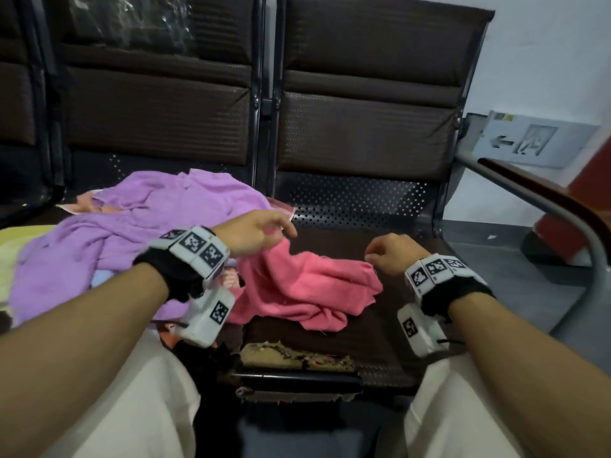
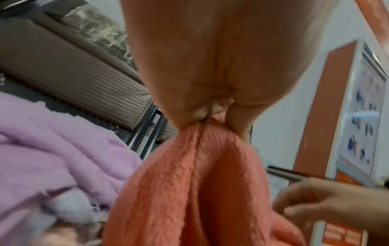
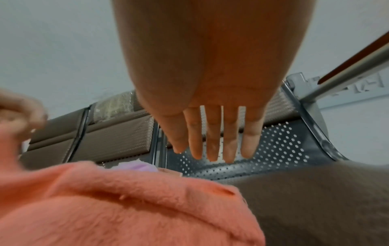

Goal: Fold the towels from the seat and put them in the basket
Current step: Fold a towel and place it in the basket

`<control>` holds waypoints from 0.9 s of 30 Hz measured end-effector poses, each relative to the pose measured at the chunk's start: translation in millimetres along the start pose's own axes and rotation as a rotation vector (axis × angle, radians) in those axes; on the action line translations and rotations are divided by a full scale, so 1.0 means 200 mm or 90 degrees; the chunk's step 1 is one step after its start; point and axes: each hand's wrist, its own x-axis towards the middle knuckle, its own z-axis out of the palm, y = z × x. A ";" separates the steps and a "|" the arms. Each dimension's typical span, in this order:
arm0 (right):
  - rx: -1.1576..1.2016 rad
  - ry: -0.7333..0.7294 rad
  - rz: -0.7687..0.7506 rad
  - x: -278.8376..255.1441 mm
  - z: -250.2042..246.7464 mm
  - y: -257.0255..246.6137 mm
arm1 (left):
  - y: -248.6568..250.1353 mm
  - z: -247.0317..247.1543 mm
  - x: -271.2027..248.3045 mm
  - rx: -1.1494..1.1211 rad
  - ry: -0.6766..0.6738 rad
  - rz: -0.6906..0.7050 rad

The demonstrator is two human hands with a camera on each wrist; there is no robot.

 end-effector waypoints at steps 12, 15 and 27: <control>-0.077 -0.082 0.024 0.16 0.18 -0.04 | -0.24 -0.09 -0.04 0.286 -0.164 -0.107; 0.033 0.017 0.052 0.19 0.13 0.02 | -0.29 -0.12 -0.03 0.370 -0.138 -0.138; 0.417 0.080 -0.161 -0.01 -0.09 0.02 | -0.31 -0.14 -0.01 0.298 0.272 -0.231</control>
